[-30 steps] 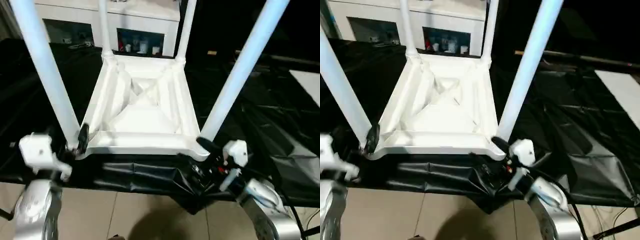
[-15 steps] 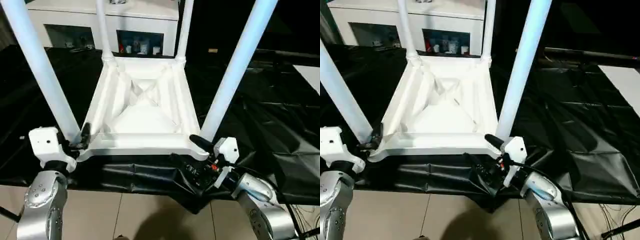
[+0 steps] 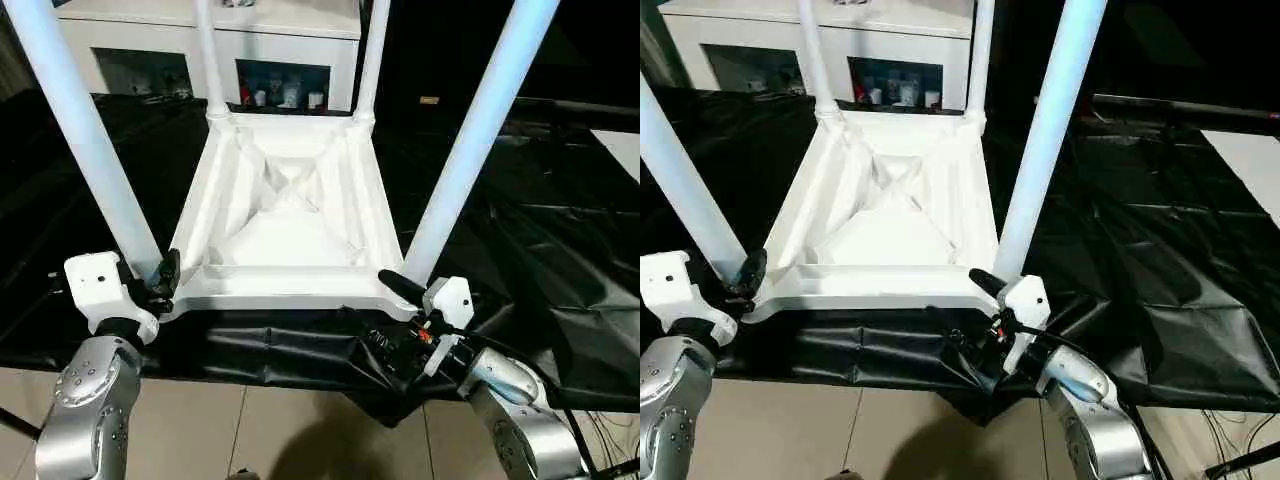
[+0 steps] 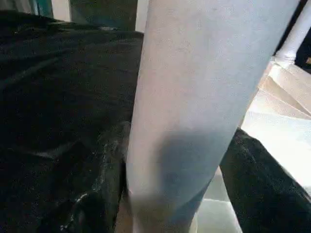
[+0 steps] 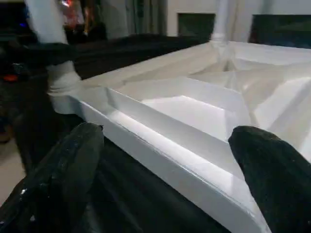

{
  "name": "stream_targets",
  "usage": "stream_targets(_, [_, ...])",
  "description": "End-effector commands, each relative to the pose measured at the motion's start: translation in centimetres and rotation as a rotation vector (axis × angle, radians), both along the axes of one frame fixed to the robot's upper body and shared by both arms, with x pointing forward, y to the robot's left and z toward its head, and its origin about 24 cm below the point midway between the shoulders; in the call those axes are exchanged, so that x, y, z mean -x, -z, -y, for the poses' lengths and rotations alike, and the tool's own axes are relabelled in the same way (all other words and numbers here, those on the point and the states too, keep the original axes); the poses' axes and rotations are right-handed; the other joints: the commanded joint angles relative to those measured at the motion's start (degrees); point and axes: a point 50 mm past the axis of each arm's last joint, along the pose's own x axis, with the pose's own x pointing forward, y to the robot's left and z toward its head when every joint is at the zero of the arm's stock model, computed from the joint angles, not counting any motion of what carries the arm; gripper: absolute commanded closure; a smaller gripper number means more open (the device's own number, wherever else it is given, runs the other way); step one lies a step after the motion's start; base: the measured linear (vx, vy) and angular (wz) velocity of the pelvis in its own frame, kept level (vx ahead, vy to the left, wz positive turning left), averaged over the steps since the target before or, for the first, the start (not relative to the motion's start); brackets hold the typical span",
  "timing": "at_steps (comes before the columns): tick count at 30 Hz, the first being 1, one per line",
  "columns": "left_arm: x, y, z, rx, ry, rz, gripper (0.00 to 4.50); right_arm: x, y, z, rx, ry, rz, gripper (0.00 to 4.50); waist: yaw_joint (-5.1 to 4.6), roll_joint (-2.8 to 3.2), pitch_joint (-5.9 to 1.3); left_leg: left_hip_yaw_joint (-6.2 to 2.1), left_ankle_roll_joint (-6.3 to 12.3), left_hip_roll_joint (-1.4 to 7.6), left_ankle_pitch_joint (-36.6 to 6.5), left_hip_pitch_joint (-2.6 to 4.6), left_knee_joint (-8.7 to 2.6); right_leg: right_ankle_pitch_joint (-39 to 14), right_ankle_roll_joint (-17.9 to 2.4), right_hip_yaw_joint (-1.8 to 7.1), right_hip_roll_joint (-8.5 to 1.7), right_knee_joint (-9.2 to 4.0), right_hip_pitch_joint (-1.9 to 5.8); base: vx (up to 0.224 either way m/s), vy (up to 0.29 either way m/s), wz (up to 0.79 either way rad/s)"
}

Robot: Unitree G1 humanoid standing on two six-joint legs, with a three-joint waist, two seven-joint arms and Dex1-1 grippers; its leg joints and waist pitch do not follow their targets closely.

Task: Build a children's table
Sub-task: Flip table

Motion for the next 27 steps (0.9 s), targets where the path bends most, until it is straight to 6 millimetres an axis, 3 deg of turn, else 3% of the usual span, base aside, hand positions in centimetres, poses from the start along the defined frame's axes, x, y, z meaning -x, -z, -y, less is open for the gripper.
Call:
stream_targets(1, [-0.3,-0.1,0.5,0.019,0.029,-0.008,2.0,0.1,-0.5,-0.1,-0.019,-0.033,0.02,0.0,0.07,1.18,-2.75,-2.0,0.57,3.91,-9.86,0.72,-4.86,6.26,-11.33,2.95,-5.09,-3.78,0.82,0.0,0.0,0.0])
stream_targets(10, [-0.5,0.9,2.0,0.201,0.093,-0.025,2.31,-0.3,0.1,0.2,0.019,0.001,0.017,0.0,0.51,1.11,-2.72,-1.79,0.79,3.78,-8.91,0.65,-4.76,4.68,-11.72,3.0,-5.18,-3.9,0.73,0.0,0.0,0.0])
stream_targets(13, [-0.7,1.0,2.4,0.266,0.08,-0.017,2.31,-0.5,0.2,0.2,0.024,0.018,0.021,0.0,0.7,1.02,-2.85,-1.7,2.16,3.69,-6.88,0.44,-4.51,5.51,-11.21,3.04,-5.28,-3.82,0.79,0.0,0.0,0.0])
stream_targets(20, [-1.3,1.2,4.8,0.602,0.071,0.019,2.31,-0.5,0.5,0.2,0.012,0.06,0.001,0.0,0.94,1.11,-2.7,-1.28,2.96,3.67,-7.51,0.38,-4.38,-0.26,-11.65,3.12,-5.43,-4.31,0.51,0.0,0.0,0.0])
stream_targets(23, [-1.3,1.5,5.6,0.631,0.085,0.003,2.31,-0.5,0.8,0.2,0.002,0.08,-0.027,0.0,1.3,1.29,-2.74,-1.36,2.89,3.68,-7.36,0.31,-4.45,-0.9,-11.02,3.09,-5.21,-4.35,0.3,0.0,0.0,0.0])
stream_targets(27, [-1.2,2.1,6.9,0.635,0.128,-0.03,2.37,-1.1,1.2,0.3,-0.02,0.16,-0.07,0.0,0.84,1.17,-2.95,-1.53,2.95,3.72,-5.4,0.15,-4.49,3.29,-10.03,3.01,-5.06,-4.01,0.42,0.0,0.0,0.0])
